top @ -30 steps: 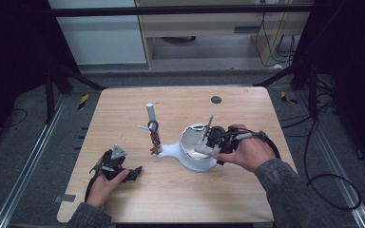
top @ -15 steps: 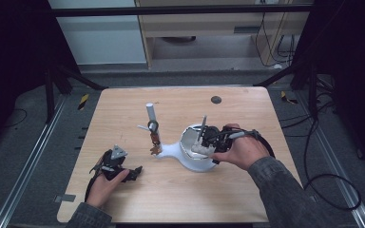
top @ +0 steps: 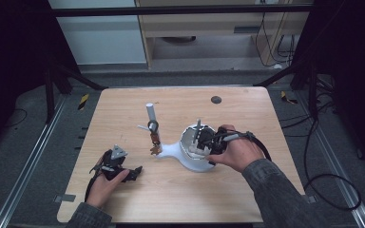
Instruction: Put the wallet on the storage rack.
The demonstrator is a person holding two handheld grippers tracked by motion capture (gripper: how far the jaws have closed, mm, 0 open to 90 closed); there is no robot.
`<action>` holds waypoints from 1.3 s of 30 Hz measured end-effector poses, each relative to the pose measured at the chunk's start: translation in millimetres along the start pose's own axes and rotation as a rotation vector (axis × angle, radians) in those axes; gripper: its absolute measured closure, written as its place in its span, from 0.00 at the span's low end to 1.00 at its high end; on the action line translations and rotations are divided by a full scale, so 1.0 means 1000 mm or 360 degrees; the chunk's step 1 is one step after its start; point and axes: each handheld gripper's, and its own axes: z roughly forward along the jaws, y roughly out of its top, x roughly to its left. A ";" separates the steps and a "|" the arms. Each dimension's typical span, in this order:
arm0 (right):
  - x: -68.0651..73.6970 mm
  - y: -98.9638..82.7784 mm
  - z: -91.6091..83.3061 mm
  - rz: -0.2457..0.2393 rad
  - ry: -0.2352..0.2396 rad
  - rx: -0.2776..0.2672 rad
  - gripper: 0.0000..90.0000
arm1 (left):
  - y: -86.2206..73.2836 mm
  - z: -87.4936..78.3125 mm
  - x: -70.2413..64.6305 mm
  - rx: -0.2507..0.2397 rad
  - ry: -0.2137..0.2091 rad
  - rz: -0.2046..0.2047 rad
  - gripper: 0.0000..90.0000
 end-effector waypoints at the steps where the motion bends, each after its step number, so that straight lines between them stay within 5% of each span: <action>1: 0.001 0.001 0.000 -0.0001 -0.0007 0.0008 0.33 | 0.000 0.000 0.000 0.0000 -0.0001 -0.0001 0.00; 28: 0.005 0.010 0.015 -0.0012 0.0018 0.0040 0.32 | 0.000 0.000 -0.001 -0.0001 -0.0006 -0.0004 0.00; 39: 0.002 0.008 0.008 0.0020 0.0033 -0.0026 0.25 | 0.000 0.000 -0.001 -0.0001 -0.0007 0.0001 0.00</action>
